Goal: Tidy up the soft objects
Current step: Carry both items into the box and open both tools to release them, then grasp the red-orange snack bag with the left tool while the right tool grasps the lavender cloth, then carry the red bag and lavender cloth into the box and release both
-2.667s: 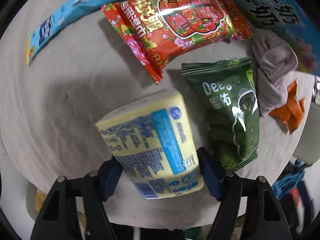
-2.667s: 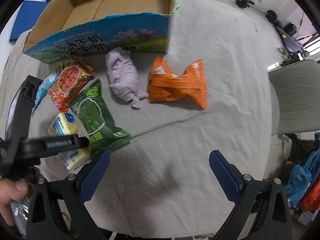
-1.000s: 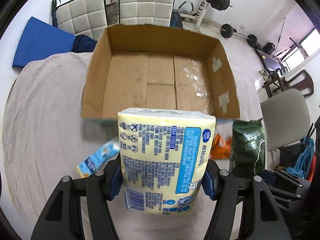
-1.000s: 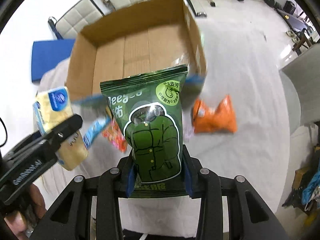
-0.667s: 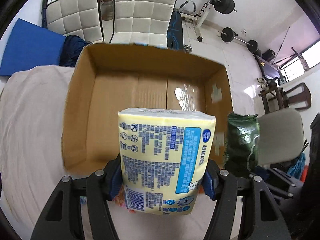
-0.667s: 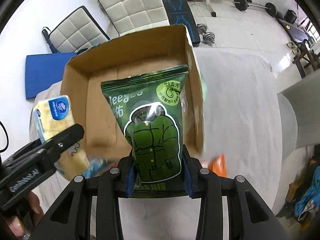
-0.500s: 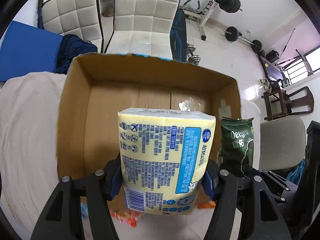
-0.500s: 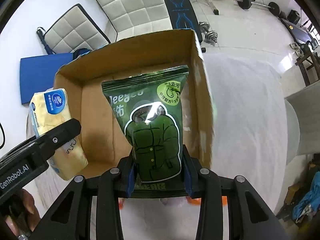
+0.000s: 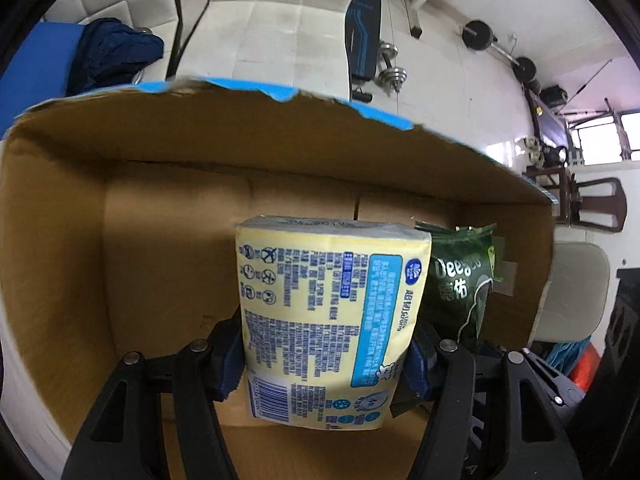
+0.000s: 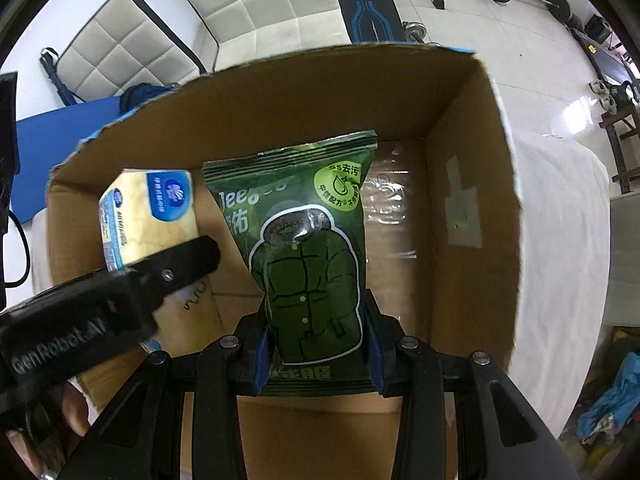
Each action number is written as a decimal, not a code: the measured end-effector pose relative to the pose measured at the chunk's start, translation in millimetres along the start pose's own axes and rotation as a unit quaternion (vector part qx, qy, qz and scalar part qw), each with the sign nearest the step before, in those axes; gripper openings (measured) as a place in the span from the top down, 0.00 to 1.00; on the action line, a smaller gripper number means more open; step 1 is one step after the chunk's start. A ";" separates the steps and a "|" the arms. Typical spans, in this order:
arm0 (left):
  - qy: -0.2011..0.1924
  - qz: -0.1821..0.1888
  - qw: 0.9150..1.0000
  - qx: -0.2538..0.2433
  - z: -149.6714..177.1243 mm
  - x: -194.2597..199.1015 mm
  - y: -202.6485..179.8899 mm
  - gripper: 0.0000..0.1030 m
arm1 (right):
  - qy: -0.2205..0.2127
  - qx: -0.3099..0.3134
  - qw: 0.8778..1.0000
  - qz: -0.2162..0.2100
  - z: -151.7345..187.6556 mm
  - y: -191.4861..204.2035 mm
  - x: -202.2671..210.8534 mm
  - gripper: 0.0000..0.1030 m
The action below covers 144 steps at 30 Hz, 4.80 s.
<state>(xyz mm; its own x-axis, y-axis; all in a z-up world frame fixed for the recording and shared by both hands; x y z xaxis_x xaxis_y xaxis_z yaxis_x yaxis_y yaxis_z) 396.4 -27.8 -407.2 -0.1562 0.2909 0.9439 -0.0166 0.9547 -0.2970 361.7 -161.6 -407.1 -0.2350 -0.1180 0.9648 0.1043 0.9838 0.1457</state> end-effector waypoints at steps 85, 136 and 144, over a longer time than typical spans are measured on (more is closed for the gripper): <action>0.017 -0.145 0.977 -0.158 258.6 -31.3 45.2 0.08 | 0.003 0.064 0.998 -0.003 210.0 -5.3 11.2 0.25; 0.035 -0.144 0.988 -0.041 296.3 -14.3 39.4 0.56 | 0.080 0.085 0.992 0.047 292.2 5.5 -20.0 0.56; -0.003 -0.114 0.993 -0.035 303.3 38.7 23.2 0.57 | 0.069 0.047 0.997 0.005 304.2 -2.8 24.5 0.57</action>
<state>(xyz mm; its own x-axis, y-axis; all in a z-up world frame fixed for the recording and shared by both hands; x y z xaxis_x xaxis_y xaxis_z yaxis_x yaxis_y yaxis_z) 90.4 -13.1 -421.3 -0.1625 0.0660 0.9845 0.0163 0.9978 -0.0642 61.6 -126.2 -450.5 -0.0990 -0.1196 0.9879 0.0135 0.9925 0.1215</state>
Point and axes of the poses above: each gripper's, at about its wrist camera, not at the fingertips, and x roughly against the way its jaws point, y to its left, z to its underside, the point moved 3 cm from there along -x, roughly the way its jaws point, and after that the axes turned 11 degrees about -y, right-handed, at the moved point
